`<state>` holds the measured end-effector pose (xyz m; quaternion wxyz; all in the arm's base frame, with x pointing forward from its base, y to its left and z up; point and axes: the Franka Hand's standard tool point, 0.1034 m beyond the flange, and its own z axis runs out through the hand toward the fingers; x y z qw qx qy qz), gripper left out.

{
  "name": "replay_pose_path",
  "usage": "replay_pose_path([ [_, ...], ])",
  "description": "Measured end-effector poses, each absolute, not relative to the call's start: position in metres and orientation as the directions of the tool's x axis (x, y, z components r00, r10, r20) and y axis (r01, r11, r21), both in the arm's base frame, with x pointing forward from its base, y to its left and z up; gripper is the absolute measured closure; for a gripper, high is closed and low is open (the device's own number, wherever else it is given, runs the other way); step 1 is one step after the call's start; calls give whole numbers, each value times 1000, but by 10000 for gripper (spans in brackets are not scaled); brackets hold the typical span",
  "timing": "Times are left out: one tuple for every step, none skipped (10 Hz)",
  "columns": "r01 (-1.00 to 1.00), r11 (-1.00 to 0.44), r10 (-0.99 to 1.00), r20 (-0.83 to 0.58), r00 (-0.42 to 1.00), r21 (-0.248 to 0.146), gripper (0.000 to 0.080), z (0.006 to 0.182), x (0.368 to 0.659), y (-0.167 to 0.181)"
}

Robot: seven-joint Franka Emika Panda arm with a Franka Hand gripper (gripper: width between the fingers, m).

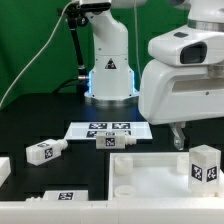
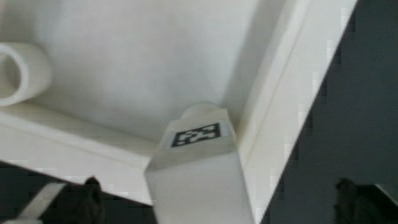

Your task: Assemble one leg

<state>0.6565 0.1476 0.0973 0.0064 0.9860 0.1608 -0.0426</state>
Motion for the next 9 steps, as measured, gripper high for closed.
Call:
replay_pose_path([
  [297,-955,295,-85,952,2,151,94,660,150],
  [294,-956,292,-89,952,3,151,89,659,150],
  [293,-956,292,-90,952,5,151,86,659,148],
  [297,-955,295,-83,952,11,151,85,660,147],
  [301,-953,299,-77,951,16,151,83,661,146],
  [302,-953,301,-67,951,20,151,82,661,145],
  [301,-953,299,-67,952,21,177,82,662,144],
  [304,-952,302,-63,951,24,177,83,663,143],
  [310,-950,309,-53,950,24,348,84,666,139],
])
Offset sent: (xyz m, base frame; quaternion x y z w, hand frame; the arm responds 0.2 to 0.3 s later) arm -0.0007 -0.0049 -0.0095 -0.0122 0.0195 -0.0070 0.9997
